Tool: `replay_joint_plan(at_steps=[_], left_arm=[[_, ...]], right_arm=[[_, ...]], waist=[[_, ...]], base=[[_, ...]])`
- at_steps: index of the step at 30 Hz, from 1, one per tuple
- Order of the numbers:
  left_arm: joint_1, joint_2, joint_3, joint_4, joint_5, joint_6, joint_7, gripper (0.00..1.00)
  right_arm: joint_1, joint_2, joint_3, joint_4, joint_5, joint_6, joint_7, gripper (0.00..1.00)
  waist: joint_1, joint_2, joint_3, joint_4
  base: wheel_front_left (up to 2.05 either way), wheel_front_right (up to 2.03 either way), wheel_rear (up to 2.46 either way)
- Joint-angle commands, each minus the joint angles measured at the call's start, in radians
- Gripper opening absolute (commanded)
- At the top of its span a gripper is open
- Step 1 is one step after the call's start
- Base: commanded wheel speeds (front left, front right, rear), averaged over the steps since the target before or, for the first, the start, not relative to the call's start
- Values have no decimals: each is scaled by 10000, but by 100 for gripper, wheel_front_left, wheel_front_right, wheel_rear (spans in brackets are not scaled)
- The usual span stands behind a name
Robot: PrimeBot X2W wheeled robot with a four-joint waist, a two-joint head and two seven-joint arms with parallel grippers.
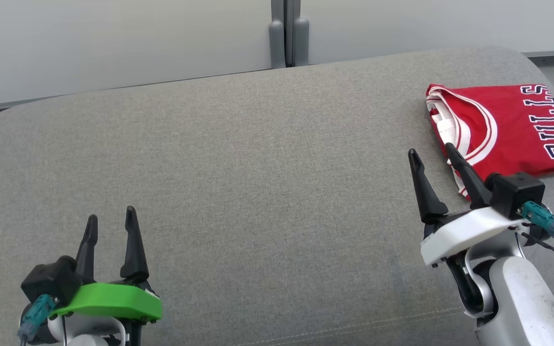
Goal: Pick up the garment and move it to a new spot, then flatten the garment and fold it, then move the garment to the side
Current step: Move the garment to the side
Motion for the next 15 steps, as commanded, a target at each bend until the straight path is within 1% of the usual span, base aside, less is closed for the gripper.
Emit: replay_joint_plan(at_steps=[1, 7, 15], left_arm=[[142, -24, -28, 118, 94, -78, -114, 100], [217, -185, -257, 560, 184, -300, -284, 100], [107, -238, -447, 1098, 189, -512, -329, 100]], right_arm=[[286, 101, -19, -185, -66, -4, 66, 100], [1065, 417, -230, -589, -302, -4, 291, 100], [1580, 667, -626, -470, -295, -4, 214, 100]], waist=[[1, 0, -124, 62], [1, 0, -349, 209], [1, 0, -441, 238]], base=[[0, 0, 0], [0, 0, 0], [0, 0, 0]])
